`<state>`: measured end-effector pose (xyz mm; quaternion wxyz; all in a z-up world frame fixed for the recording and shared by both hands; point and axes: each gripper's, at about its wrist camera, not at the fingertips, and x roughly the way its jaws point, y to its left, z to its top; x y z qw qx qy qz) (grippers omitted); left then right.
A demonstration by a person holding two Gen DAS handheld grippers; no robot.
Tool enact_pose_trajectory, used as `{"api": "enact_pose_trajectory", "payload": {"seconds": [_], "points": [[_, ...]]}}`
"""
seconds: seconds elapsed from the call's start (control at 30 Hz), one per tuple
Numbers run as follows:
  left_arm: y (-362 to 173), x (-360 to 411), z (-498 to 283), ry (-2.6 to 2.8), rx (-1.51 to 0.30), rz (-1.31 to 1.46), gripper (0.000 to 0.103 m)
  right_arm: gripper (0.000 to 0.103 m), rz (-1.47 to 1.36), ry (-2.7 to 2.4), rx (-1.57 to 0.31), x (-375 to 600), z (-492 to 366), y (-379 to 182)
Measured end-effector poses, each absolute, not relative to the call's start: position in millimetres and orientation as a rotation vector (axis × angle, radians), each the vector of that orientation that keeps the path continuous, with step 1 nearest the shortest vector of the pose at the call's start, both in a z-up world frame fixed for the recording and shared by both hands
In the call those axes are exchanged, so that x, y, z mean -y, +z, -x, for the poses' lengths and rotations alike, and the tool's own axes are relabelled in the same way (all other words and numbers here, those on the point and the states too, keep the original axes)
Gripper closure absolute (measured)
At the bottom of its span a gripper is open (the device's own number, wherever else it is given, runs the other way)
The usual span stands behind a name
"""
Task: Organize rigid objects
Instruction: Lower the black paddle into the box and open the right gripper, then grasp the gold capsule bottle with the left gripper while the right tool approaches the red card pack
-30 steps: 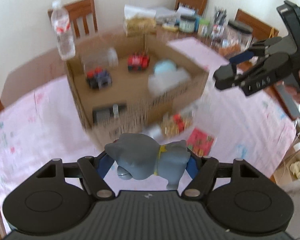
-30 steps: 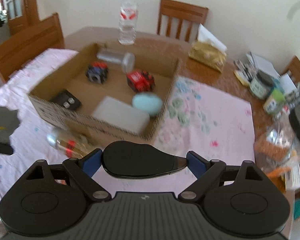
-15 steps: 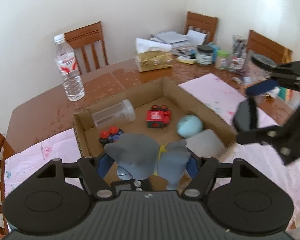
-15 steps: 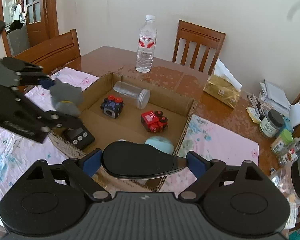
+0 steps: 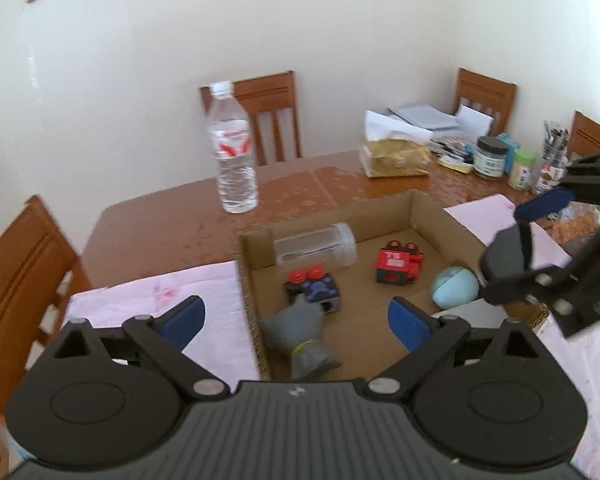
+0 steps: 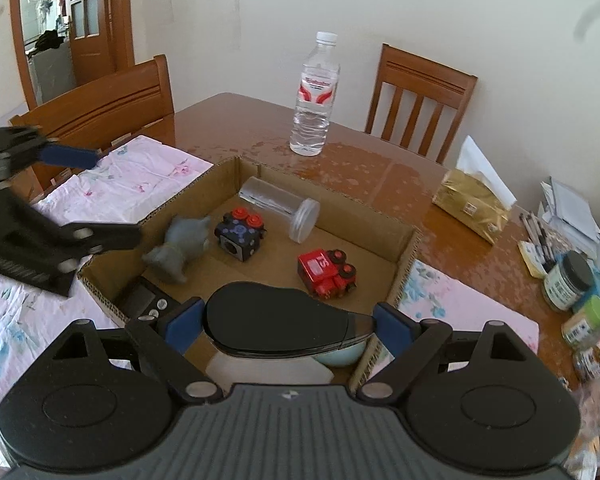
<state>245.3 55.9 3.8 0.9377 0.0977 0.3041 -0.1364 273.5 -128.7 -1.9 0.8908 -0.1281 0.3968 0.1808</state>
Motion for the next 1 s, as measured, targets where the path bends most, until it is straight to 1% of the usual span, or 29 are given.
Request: {"api": "enact_pose_trajectory", "payload": {"seconds": [0.13, 0.43, 0.47, 0.5, 0.53, 0.7, 1.0], "points": [[5, -65, -223, -0.234, -0.619, -0.167, 0.001, 0.010, 0.266, 0.395, -0.834, 118, -288, -6], [-4, -93, -196, -0.111, -0.684, -0.101, 0.001, 0.010, 0.300, 0.418, -0.850, 87, -325, -17], [-5, -95, -194, -0.091, -0.691, -0.106, 0.001, 0.009, 0.300, 0.411, -0.843, 84, -328, -17], [-7, -96, -192, -0.064, -0.702, -0.118, 0.001, 0.003, 0.302, 0.399, -0.832, 82, -332, -17], [-9, -98, -191, -0.040, -0.712, -0.128, 0.001, 0.000, 0.309, 0.390, -0.827, 80, -336, -17], [-14, -107, -185, -0.006, -0.749, -0.103, 0.000, 0.000, 0.341, 0.371, -0.819, 74, -341, -14], [-15, -105, -178, 0.026, -0.791, -0.077, 0.001, 0.000, 0.295, 0.372, -0.863, 80, -320, -16]]}}
